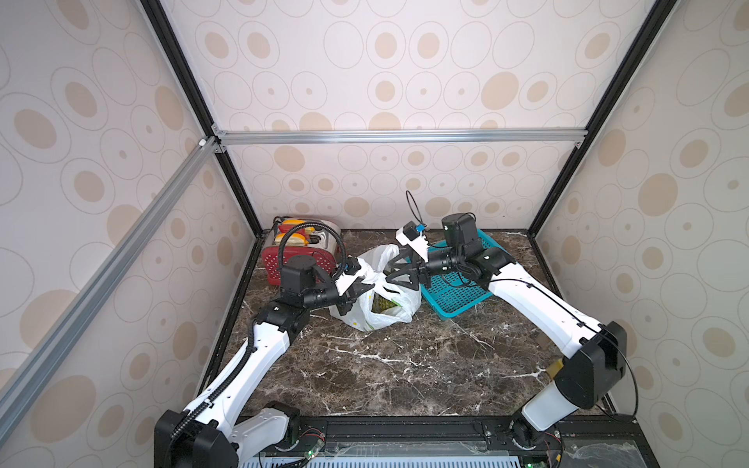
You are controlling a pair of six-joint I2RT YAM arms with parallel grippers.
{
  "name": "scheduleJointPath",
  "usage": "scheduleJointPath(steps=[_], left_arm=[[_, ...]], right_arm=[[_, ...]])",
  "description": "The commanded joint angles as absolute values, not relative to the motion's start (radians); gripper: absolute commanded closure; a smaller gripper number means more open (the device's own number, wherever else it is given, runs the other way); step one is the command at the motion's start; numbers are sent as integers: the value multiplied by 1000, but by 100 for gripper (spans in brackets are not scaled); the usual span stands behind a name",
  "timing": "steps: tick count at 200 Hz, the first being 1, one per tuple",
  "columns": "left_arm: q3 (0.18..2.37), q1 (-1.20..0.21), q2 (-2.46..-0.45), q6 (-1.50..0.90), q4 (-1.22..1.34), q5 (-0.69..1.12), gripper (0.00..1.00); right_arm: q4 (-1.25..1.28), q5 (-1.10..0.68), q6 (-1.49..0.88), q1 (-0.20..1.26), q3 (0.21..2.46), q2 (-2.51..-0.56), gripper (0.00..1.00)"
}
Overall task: Place the pineapple into a plastic bag & tie a knot
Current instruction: Cross the plastic bag at the center of the board.
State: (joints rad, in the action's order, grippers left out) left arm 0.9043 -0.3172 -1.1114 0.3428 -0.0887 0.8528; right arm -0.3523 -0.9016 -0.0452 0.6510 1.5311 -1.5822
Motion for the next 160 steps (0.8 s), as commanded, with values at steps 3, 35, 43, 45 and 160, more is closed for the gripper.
scheduleJointPath(steps=[3,35,43,45,160], left_arm=[[951,-323,-1124,404,-80,912,92],[970,-322,-1148,440,-83,953,91],[977,-323,-1156,442,-82,963,91],[978,-322,-1157,442,-83,965,91],[1031,-325,-1226,471,-146,1025,90]], right_arm=[[-368,-880,-295,654,1586,-1597,38],[-603,-858,-324,662,1782,-1704,37],[-657,-857,-306,668,1830,-1735,37],[-671,-857,-301,668,1840,-1743,37],[-890,-999,-282,718,2289,-2071,45]])
